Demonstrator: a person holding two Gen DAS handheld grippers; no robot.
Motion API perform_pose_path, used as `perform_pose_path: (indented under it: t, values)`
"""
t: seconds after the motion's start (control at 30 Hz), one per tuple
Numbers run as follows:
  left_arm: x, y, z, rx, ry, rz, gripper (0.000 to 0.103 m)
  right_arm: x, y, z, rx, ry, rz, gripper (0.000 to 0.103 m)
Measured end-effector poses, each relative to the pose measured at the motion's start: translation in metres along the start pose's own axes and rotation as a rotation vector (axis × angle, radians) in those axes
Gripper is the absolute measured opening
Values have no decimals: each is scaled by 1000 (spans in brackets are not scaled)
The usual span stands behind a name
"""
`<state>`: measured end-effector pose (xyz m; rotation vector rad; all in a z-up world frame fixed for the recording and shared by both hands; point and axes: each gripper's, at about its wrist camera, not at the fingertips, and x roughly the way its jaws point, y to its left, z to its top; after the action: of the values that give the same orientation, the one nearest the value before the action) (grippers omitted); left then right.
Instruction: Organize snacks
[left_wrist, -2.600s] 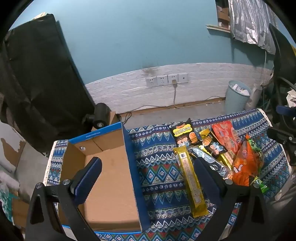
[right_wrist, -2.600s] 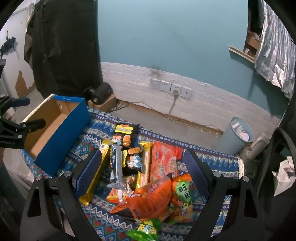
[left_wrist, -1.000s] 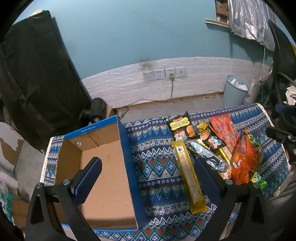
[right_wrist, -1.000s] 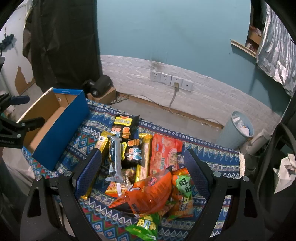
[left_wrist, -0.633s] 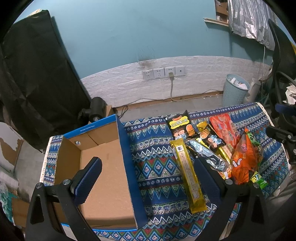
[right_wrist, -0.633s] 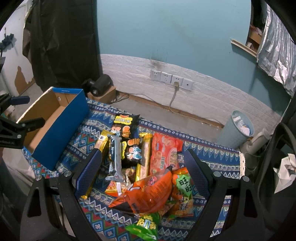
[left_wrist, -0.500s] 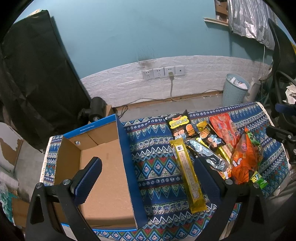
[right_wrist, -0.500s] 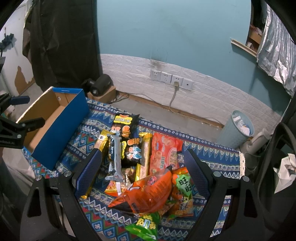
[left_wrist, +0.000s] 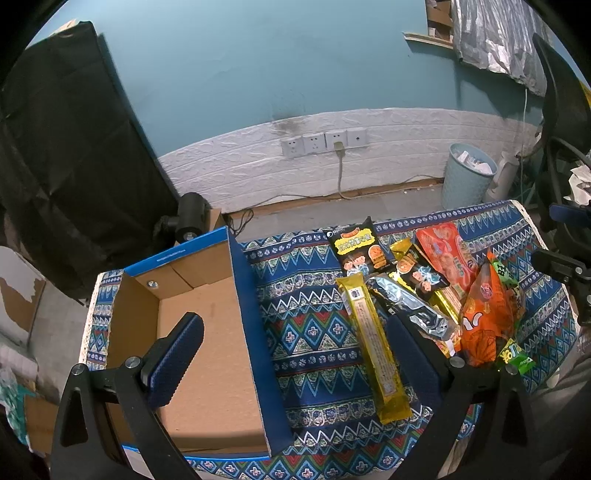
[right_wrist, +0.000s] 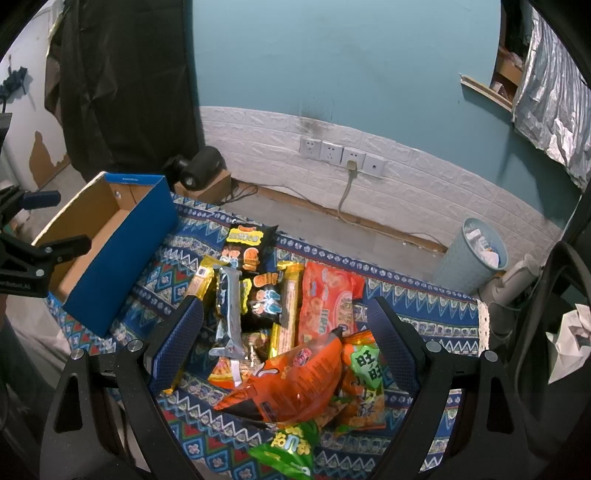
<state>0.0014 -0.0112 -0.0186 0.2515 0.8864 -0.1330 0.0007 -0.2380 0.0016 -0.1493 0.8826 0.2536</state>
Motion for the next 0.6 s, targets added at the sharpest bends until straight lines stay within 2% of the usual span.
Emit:
perform_pose_path:
  t: [0.6]
  values:
    - [11, -3, 1, -9, 36, -8, 101, -1, -5, -4, -3, 20, -3, 89]
